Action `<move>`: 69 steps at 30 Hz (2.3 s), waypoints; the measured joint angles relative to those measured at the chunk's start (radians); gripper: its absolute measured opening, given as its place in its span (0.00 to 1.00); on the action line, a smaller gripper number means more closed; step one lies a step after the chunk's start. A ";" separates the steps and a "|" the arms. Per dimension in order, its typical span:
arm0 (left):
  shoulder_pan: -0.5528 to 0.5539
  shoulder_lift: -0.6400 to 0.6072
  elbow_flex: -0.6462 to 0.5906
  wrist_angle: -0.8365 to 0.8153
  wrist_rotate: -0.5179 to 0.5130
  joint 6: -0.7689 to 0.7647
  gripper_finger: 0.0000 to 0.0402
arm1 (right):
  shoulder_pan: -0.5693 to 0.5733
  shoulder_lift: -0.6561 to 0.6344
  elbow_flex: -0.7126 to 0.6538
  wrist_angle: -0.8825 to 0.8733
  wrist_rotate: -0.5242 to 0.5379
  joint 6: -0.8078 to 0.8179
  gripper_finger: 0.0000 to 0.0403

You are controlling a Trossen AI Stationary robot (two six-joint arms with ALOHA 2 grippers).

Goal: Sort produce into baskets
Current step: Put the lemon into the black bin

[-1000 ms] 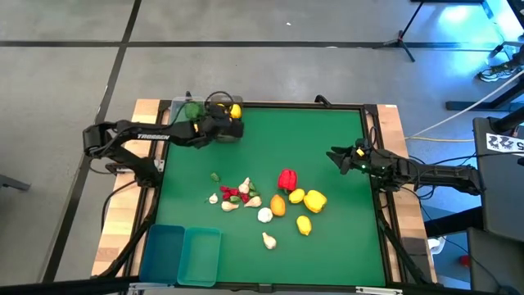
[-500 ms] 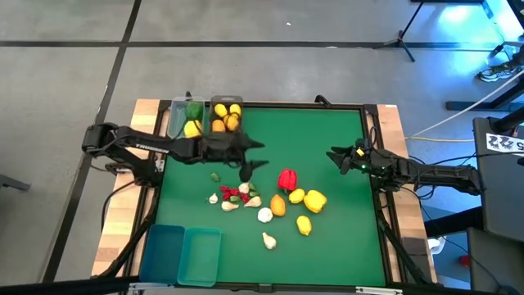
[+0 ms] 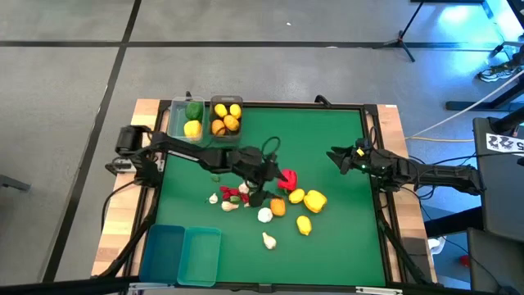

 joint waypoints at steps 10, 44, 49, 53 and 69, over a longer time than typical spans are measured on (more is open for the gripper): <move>-0.037 0.074 0.056 -0.146 0.153 0.280 0.76 | 0.000 0.000 0.000 -0.003 0.000 0.000 0.65; -0.032 0.317 0.134 -0.206 0.159 0.325 0.76 | 0.000 0.000 0.000 -0.010 -0.001 -0.004 0.65; -0.029 0.314 0.133 -0.206 0.151 0.305 0.75 | 0.000 0.000 0.000 -0.010 0.000 -0.004 0.65; -0.026 0.313 0.133 -0.210 0.148 0.284 0.68 | 0.000 0.000 0.000 -0.010 -0.001 -0.004 0.65; 0.022 0.213 0.174 -0.293 0.035 0.037 0.63 | 0.000 0.000 0.000 -0.009 -0.001 -0.004 0.65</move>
